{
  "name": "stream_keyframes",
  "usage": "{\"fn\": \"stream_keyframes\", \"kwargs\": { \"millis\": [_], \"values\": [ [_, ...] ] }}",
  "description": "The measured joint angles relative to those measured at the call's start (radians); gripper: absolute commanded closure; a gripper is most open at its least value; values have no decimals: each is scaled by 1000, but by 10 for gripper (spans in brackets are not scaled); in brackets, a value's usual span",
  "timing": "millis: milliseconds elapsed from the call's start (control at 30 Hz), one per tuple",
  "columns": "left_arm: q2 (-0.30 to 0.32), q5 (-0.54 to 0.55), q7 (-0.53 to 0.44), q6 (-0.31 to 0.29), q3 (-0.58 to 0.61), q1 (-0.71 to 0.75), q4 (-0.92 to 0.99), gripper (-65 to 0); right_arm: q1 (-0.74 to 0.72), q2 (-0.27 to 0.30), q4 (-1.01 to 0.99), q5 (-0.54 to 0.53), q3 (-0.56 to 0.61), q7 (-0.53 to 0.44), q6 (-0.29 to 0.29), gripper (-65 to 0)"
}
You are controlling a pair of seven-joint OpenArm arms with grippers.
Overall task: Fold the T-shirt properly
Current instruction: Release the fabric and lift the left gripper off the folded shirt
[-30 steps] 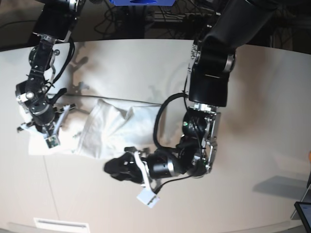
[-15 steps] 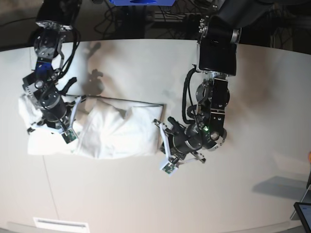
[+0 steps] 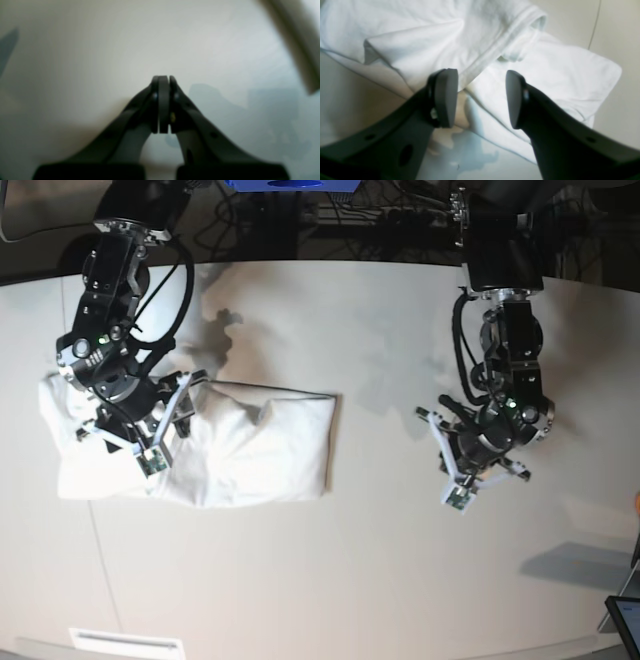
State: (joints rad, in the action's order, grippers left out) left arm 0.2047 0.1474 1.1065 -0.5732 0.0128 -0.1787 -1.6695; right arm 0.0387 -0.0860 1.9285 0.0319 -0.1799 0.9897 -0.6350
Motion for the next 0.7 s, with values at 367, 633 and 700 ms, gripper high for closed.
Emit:
{"fn": "stream_keyframes", "kwargs": {
  "millis": [367, 633, 700],
  "values": [
    [71, 6, -1, 0, -103, 91, -2, 0, -74, -3, -170, -6, -15, -4, -2, -338],
    [70, 6, -1, 0, -116, 101, -2, 0, -113, 0, -217, -6, -85, -6, 0, -321],
    [70, 6, -1, 0, -116, 101, -2, 0, -113, -1, -217, -7, -84, -5, -1, -313]
  ]
}}
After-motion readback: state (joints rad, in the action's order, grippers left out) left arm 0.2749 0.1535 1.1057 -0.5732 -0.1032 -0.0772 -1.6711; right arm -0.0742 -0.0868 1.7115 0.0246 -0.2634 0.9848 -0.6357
